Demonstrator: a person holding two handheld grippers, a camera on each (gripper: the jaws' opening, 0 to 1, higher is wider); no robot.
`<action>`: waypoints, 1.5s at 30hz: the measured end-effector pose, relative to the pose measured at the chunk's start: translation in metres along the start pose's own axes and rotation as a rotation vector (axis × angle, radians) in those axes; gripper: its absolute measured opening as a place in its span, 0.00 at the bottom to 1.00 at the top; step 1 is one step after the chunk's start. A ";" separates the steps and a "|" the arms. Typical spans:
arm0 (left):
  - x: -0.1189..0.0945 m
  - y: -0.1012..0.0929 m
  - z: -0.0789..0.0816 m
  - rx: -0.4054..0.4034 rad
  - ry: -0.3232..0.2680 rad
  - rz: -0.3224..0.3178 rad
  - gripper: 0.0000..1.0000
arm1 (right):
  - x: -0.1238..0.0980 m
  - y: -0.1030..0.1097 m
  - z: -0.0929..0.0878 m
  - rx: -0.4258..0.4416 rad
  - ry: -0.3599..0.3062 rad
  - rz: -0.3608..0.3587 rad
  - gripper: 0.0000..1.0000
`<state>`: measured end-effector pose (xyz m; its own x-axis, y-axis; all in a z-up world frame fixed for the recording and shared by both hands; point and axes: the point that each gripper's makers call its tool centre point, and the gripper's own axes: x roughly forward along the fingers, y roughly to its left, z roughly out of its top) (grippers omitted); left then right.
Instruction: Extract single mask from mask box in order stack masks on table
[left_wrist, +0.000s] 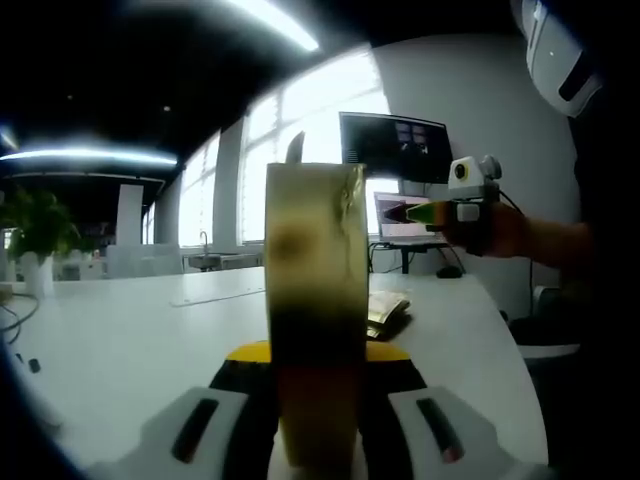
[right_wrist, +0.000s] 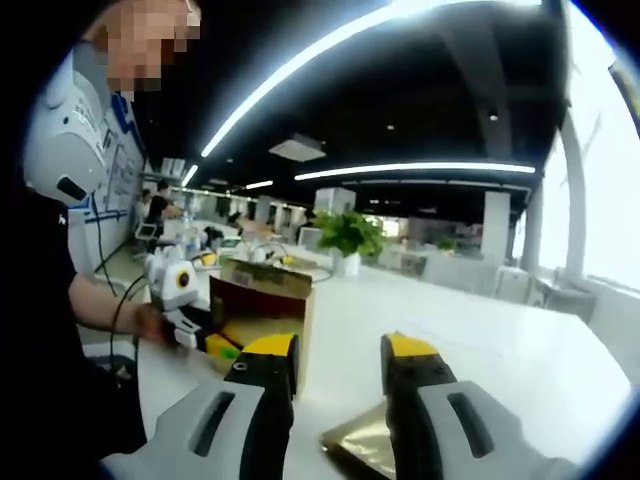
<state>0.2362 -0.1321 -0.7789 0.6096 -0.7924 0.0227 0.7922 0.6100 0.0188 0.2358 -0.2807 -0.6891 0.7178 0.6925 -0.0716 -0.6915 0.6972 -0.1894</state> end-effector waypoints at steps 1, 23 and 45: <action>0.000 0.001 0.000 0.000 0.000 0.000 0.32 | 0.001 0.000 0.002 -0.016 0.004 0.006 0.30; 0.000 0.000 0.000 0.006 -0.001 -0.002 0.32 | 0.037 0.011 0.040 -0.241 0.062 0.154 0.28; 0.001 -0.005 0.002 0.013 0.002 0.000 0.32 | 0.063 0.027 0.059 -0.498 0.149 0.279 0.24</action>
<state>0.2332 -0.1356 -0.7773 0.6098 -0.7922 0.0212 0.7916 0.6102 0.0317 0.2580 -0.2073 -0.6412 0.5425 0.7789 -0.3147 -0.7604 0.2961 -0.5781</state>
